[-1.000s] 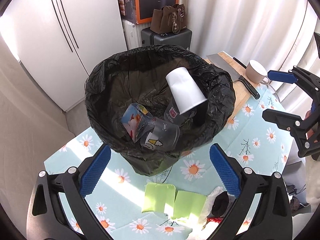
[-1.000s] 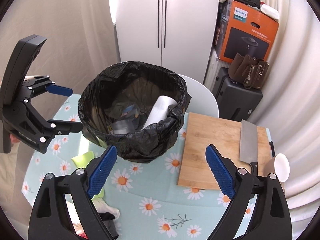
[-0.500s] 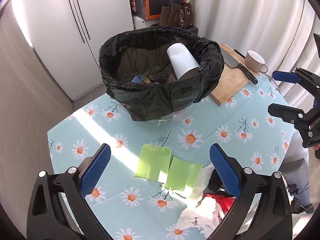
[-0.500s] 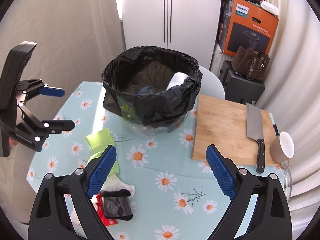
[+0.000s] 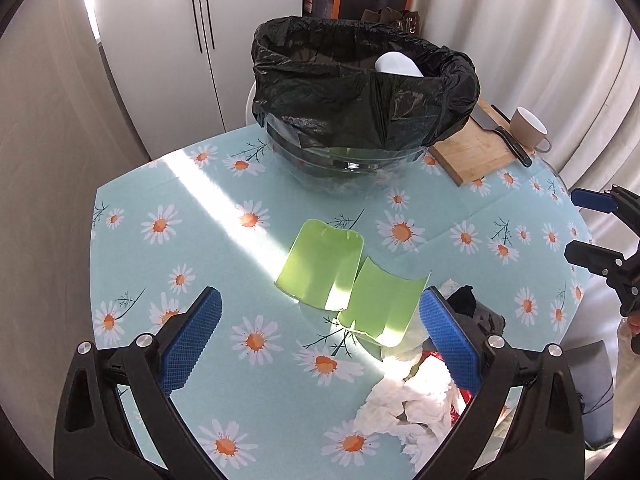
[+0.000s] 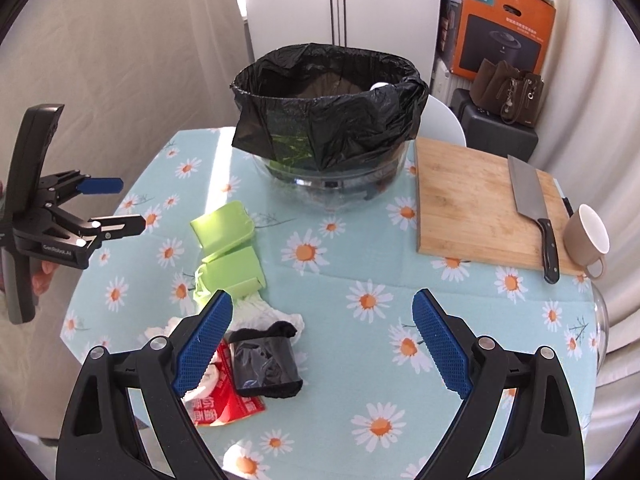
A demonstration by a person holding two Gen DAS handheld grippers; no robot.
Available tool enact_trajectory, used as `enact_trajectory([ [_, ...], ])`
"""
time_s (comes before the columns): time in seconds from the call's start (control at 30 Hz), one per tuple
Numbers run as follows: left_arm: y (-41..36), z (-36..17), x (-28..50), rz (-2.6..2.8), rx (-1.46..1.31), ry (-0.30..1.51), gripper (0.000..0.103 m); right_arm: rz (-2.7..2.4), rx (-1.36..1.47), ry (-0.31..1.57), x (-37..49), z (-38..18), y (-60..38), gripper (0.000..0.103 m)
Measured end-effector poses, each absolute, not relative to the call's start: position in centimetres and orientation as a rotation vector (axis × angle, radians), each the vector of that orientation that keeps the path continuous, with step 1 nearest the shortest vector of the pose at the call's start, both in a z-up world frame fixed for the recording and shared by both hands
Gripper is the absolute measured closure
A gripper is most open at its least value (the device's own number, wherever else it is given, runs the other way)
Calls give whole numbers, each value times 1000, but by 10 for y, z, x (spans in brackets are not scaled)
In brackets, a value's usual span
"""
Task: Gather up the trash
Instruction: 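Bring both tools back down toward the green plastic pieces and tissues, then close the left tool on the larger green plastic piece while the right tool nears the tissues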
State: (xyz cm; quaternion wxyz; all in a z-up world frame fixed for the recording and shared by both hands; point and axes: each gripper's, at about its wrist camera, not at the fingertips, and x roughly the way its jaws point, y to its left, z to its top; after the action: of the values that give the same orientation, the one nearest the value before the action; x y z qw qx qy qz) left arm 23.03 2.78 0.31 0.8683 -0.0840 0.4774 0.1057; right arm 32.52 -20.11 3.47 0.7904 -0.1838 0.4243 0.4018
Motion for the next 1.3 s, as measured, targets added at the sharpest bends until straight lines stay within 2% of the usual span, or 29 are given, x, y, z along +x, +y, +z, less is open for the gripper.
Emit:
enact_trajectory([
  [0.6, 53, -72, 270, -8, -54, 1190, 6, 644, -319, 1067, 309, -5, -180, 16],
  [1.13, 60, -112, 314, -191, 19, 1231, 6, 506, -266, 1136, 295, -27, -149, 16],
  [1.17, 61, -112, 315, -189, 33, 1209, 12, 503, -265, 1139, 295, -29, -146, 16],
  [1.2, 62, -113, 315, -190, 49, 1200, 23, 500, -267, 1141, 295, -30, -143, 16],
  [1.3, 65, -120, 316, -195, 106, 1209, 33, 498, -274, 1149, 295, -33, -131, 16],
])
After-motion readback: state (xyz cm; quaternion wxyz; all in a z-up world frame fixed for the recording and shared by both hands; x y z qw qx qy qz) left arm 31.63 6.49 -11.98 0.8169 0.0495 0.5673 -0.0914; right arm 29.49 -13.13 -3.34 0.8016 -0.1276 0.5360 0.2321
